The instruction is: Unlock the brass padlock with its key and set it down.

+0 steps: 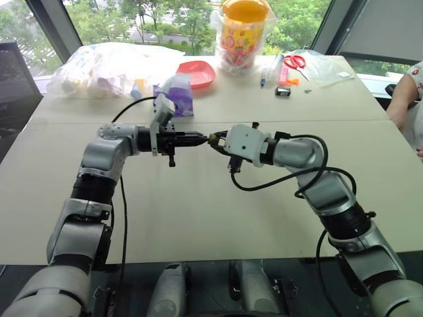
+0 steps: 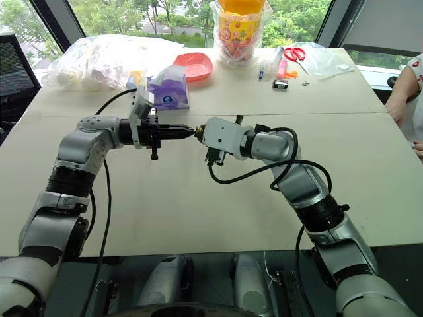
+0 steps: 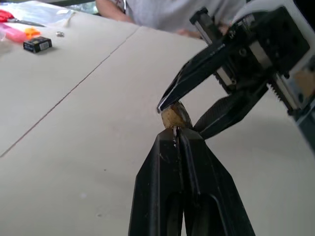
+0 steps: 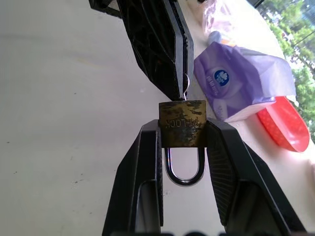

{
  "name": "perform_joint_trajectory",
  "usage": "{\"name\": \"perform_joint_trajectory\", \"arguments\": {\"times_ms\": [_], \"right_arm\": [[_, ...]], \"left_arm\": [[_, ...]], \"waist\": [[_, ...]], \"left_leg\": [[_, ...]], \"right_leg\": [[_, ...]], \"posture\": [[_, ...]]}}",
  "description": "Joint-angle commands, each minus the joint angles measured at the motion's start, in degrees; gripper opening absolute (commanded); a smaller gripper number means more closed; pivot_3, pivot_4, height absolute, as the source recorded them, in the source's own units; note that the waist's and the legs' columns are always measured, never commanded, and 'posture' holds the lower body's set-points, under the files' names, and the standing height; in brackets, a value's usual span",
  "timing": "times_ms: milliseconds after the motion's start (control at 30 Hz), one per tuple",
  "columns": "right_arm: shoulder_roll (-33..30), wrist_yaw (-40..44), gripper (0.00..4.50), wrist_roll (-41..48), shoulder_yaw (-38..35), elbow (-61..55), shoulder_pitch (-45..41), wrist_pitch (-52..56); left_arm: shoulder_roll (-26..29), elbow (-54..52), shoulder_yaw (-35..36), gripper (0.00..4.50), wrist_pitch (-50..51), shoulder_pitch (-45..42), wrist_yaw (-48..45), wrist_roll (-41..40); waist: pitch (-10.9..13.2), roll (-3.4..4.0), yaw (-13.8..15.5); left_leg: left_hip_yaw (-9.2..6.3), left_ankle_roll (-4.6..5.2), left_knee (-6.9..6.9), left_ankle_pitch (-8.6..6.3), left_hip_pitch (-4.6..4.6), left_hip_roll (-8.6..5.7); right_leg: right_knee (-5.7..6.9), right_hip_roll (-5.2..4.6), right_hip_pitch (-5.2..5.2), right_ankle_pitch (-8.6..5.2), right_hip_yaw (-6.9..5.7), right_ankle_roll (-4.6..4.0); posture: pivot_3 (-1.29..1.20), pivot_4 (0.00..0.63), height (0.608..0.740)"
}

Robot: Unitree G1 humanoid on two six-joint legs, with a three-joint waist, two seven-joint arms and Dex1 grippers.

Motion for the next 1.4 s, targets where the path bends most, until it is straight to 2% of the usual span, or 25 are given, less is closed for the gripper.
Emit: {"name": "perform_joint_trajectory", "arguments": {"times_ms": [33,100,167,267,333,433,600,967,1067,1233,1400], "right_arm": [[1.42,0.54,0.69,2.61,-2.11,-2.91,-0.8,0.47],[1.78,0.81,0.69,3.25,-2.34,-3.07,-0.86,1.55],[1.87,0.81,0.69,3.21,-2.36,-3.05,-0.95,1.71],[1.37,0.09,0.69,1.56,-1.95,-2.61,-1.24,-0.16],[0.81,-0.63,0.69,-0.07,-1.51,-2.09,-1.37,-2.04],[1.02,-1.92,0.69,-1.04,-1.72,-1.52,-1.4,-4.1],[1.28,-2.83,0.69,-1.69,-1.6,-0.61,-1.52,-5.71],[2.14,-3.23,0.69,-2.53,-1.14,-1.53,-1.45,-5.98],[2.35,-3.1,0.69,-2.81,-1.08,-2.02,-1.37,-5.77],[2.26,-2.97,0.69,-3.18,-1.08,-2.38,-1.23,-5.51],[2.1,-2.69,0.69,-3.52,-1.17,-2.3,-1.16,-5.16]], "left_arm": [[0.79,-1.11,-2.78,0.04,-10.96,1.05,0.77,6.81],[0.9,-0.63,-3.66,0.04,-16.2,1.23,0.8,9.17],[0.65,-0.11,-3.61,0.04,-16.92,1.19,0.78,9.45],[0.33,-1.76,-0.28,0.04,2.11,-0.48,-0.07,0.96],[0.32,-0.89,2.56,0.04,10.55,-2.05,0.19,-3.46],[0.35,-1.61,5.51,0.96,16.65,-3.5,0.45,-7.63],[0.22,-3.98,5.48,2.99,19.85,-3.42,1.59,-7.99],[-2.47,-1.6,3.8,2.99,17.61,-2.76,2.38,-6.05],[-3.41,-0.65,3.73,2.16,17.1,-3.04,2.42,-5.91],[-3.7,0.25,3.5,0.03,16.59,-3.53,2.15,-5.31],[-2.96,-0.42,3.14,0.01,16.88,-2.76,1.29,-5.25]], "waist": [[0.0,0.0,0.0],[0.0,0.0,0.0],[0.0,0.0,0.0],[0.0,0.0,-0.05],[0.0,0.0,-0.12],[0.0,0.0,-0.16],[0.0,0.0,-0.1],[0.0,0.0,-0.1],[0.0,0.0,-0.1],[0.0,0.0,-0.11],[0.0,0.0,-0.11]], "left_leg": [[0.0,0.0,0.0,0.0,0.0,0.0],[0.01,0.0,0.0,0.0,0.0,0.0],[0.01,0.0,0.0,0.0,0.0,0.0],[0.01,0.0,0.0,0.0,0.0,0.0],[0.0,0.0,0.01,0.0,-0.01,0.0],[-0.02,0.01,0.01,0.0,0.0,0.0],[-0.03,0.0,0.0,0.0,0.0,0.0],[-0.02,0.0,0.01,0.0,0.0,-0.02],[-0.02,0.0,0.0,0.0,0.0,-0.02],[-0.02,0.0,0.0,0.0,0.01,-0.02],[-0.03,0.0,0.0,0.0,0.01,-0.02]], "right_leg": [[0.0,0.0,0.0,0.0,0.0,0.0],[0.0,0.0,0.0,0.0,0.0,0.0],[0.0,0.0,-0.01,0.0,0.0,0.0],[0.01,0.0,0.0,0.0,0.0,0.01],[0.03,0.01,-0.01,0.0,-0.01,0.03],[0.03,0.01,-0.01,-0.02,-0.01,0.06],[0.04,0.01,0.0,-0.02,0.0,0.07],[0.04,0.01,0.01,-0.02,0.0,0.05],[0.04,0.01,0.0,-0.02,0.0,0.06],[0.04,0.01,0.0,-0.02,0.0,0.06],[0.04,0.01,0.0,-0.02,0.0,0.05]], "posture": [[0.0,0.15,0.74],[0.0,0.15,0.74],[0.0,0.15,0.74],[0.0,0.15,0.74],[0.0,0.15,0.74],[0.0,0.15,0.74],[0.0,0.15,0.74],[0.0,0.15,0.74],[0.0,0.15,0.74],[0.0,0.15,0.74],[0.0,0.15,0.74]]}}
